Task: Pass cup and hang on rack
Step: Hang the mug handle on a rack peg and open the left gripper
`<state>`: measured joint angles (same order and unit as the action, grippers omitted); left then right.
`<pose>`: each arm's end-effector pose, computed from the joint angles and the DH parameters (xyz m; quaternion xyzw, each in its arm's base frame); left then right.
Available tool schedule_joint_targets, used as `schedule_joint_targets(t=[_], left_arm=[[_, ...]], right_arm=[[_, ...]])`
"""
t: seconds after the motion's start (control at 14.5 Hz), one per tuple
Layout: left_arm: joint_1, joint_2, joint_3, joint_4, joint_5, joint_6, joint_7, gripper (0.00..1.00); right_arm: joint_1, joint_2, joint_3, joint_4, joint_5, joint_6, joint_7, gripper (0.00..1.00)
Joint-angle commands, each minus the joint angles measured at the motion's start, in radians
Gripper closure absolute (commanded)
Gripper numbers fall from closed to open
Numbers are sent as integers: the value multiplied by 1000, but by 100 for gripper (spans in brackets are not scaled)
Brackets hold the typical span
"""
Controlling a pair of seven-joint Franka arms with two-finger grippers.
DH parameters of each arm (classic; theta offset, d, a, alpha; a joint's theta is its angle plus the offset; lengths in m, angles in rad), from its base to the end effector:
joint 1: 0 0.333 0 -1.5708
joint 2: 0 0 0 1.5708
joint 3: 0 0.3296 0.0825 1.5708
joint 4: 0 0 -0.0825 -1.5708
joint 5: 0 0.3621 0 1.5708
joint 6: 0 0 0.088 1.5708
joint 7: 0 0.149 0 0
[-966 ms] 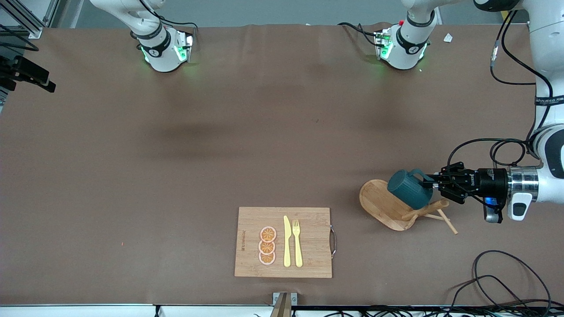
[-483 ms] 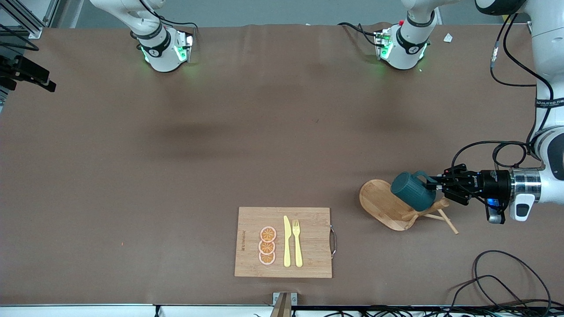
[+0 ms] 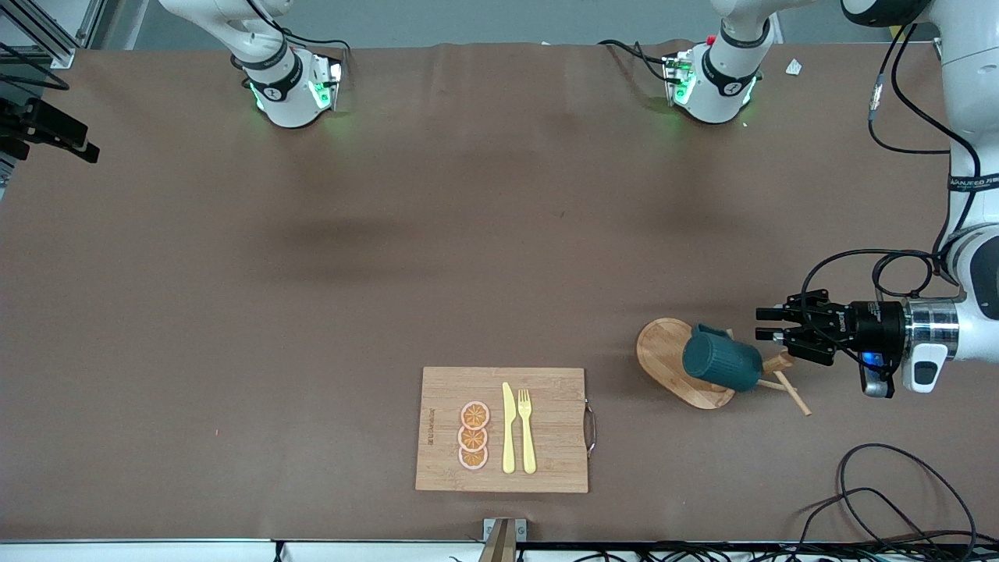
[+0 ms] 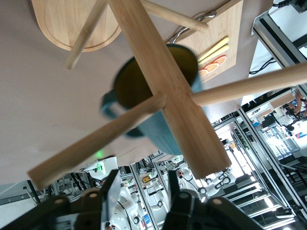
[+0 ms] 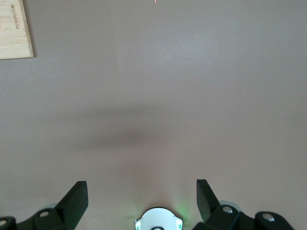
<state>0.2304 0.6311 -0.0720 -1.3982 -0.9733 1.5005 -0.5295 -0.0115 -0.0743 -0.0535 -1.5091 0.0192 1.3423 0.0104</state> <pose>0.6652 -0.0132 0.3580 0.7628 0.3697 -0.3134 0.4281 0.4784 -0.0291 0.6421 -0.9982 0.0357 0.0460 0.0127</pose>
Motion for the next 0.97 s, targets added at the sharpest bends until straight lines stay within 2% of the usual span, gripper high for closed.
schedule_joint_targets(t=[0.0,0.34,0.55,0.62,0.9], left_arm=[[-5,-31,1,5,-13,-14,-39,47],[-5,-100,1,18,31,-16,-105,32],[-26,-158,-12,31,125,-16,-153,12],[-29,-177,-20,36,161,-16,-162,0],[-39,-280,-104,38,420,-14,-144,0]], right_arm=[[-19,-27,9,-28,15,0,-20,0],[-19,-27,7,-28,15,0,-26,0],[-19,-27,9,-28,15,0,-26,0],[-19,-27,7,-28,15,0,-26,0],[-19,-27,7,-26,15,5,-26,0]])
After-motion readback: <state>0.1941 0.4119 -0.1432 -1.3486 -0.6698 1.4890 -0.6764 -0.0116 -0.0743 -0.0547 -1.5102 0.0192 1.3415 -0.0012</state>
